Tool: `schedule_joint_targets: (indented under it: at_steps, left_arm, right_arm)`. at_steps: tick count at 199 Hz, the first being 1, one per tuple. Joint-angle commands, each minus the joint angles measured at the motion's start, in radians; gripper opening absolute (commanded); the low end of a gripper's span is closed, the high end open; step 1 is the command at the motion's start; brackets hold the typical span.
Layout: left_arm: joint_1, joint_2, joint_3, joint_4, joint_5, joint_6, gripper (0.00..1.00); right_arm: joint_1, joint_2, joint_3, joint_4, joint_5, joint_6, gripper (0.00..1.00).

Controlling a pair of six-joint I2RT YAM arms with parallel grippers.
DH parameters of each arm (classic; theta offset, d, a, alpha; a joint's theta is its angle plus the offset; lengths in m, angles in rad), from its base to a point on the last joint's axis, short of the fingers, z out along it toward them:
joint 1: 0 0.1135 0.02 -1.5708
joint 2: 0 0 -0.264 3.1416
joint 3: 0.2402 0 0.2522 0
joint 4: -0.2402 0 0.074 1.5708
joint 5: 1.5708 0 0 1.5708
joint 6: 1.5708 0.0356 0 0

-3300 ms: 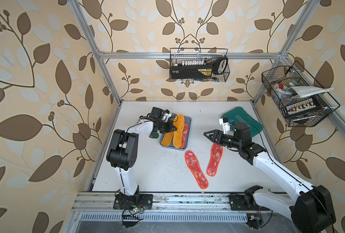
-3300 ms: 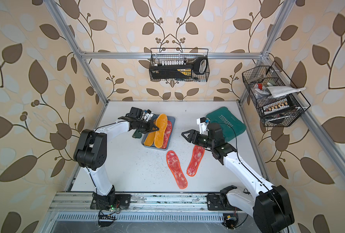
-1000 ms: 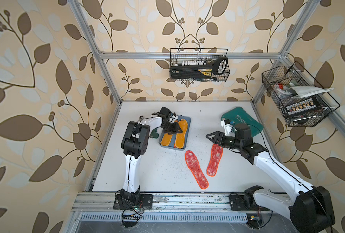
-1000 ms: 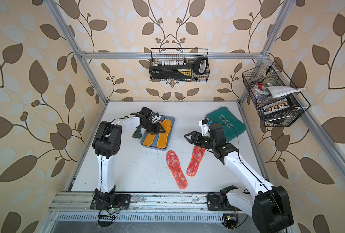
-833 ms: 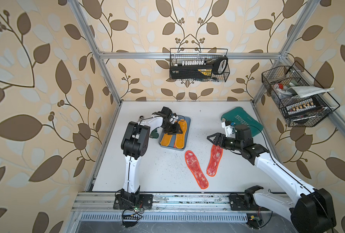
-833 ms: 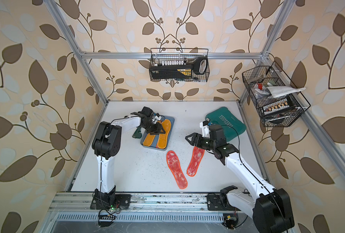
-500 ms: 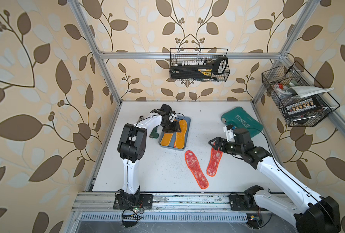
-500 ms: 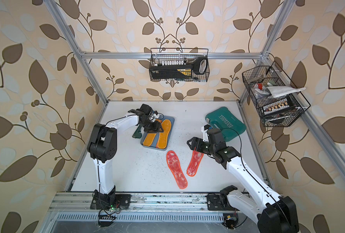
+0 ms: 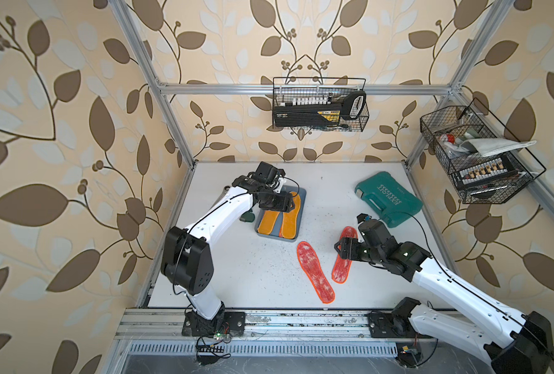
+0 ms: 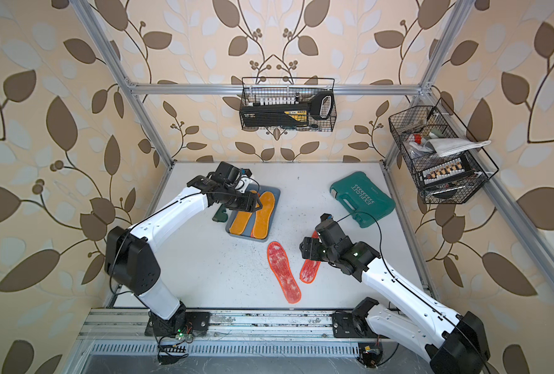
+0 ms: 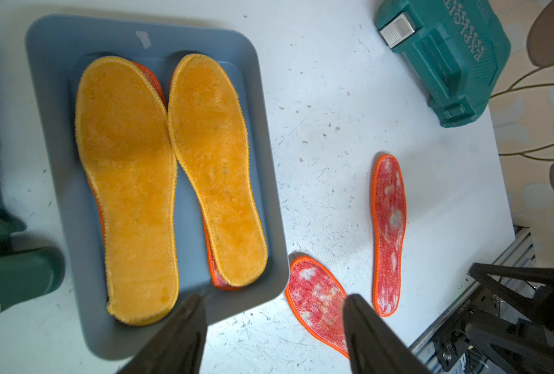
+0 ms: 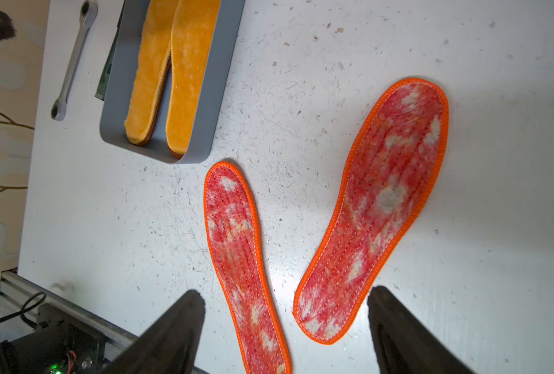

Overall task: Put the insoles into the storage box
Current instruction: Pick up the insole from the center of the board.

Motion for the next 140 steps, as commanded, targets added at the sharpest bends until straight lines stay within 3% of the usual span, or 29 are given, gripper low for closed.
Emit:
schedule_joint_targets:
  at_steps: [1,37,46,87,140]
  left_arm:
    - [-0.004,-0.113,-0.093,-0.037,-0.081,-0.018,0.8]
    - [-0.002,-0.285,-0.285,-0.017,-0.109,-0.099,0.9]
    - [-0.002,-0.31,-0.33,-0.015,-0.114,-0.126,0.97]
    - [-0.003,-0.399,-0.47,0.024,-0.085,-0.221,0.98]
    - [-0.003,-0.436,-0.506,0.053,-0.039,-0.263,0.98]
  right_arm:
    - [0.053,0.023,0.041,-0.063,0.091,-0.008,0.8]
    - [0.167,0.121,0.079,-0.058,0.114,-0.031,0.75]
    - [0.185,0.159,0.094,-0.05,0.112,-0.042,0.74]
    - [0.234,0.365,0.157,0.033,0.053,-0.092,0.66]
    - [0.252,0.585,0.228,0.096,0.038,-0.127,0.58]
